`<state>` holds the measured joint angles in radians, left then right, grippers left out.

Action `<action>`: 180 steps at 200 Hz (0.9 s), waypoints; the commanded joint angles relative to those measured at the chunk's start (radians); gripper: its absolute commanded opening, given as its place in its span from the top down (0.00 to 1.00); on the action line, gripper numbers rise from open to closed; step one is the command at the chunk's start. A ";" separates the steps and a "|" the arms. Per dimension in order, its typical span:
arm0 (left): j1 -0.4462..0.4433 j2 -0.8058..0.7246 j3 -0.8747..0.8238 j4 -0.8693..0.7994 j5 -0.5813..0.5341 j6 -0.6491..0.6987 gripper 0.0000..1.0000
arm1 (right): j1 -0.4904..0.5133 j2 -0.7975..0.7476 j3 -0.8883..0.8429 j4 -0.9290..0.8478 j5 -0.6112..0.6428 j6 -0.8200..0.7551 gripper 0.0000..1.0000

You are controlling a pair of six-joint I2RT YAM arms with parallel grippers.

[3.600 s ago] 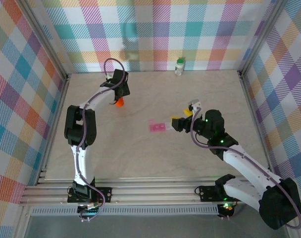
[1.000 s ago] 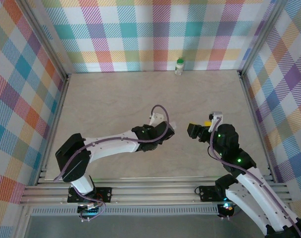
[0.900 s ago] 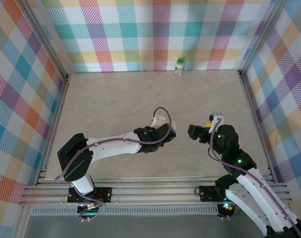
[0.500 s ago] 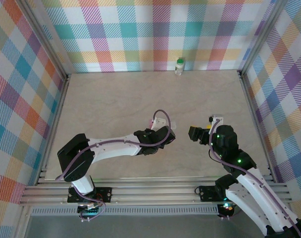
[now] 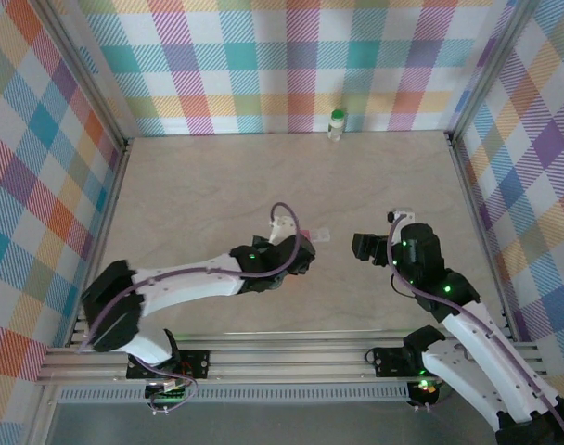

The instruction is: Sort the pills into containers

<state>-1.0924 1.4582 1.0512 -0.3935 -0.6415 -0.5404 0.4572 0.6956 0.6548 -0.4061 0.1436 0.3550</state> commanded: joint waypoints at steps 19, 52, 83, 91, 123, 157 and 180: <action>-0.006 -0.327 -0.088 -0.146 -0.113 -0.011 0.01 | -0.002 0.115 0.093 0.035 -0.069 0.010 0.14; 0.005 -0.499 -0.111 -0.318 -0.256 -0.025 0.00 | 0.040 0.205 0.119 0.144 -0.128 0.080 0.19; 0.013 -0.590 -0.111 -0.384 -0.293 -0.006 0.00 | 0.172 0.341 0.195 0.152 -0.033 0.062 0.19; 0.015 -0.608 -0.115 -0.395 -0.299 -0.015 0.00 | 0.200 0.382 0.217 0.157 -0.021 0.054 0.18; 0.034 -0.617 -0.110 -0.440 -0.284 -0.051 0.00 | 0.264 0.520 0.309 0.155 0.027 0.036 0.18; 0.046 -0.581 -0.107 -0.497 -0.238 -0.124 0.00 | 0.341 0.629 0.436 0.145 0.130 -0.011 0.16; 0.046 -0.582 -0.093 -0.542 -0.205 -0.145 0.00 | 0.362 0.709 0.533 0.107 0.123 -0.004 0.16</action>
<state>-1.0584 0.8791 0.9451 -0.8539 -0.8722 -0.6338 0.7963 1.3560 1.0954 -0.2855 0.2234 0.3733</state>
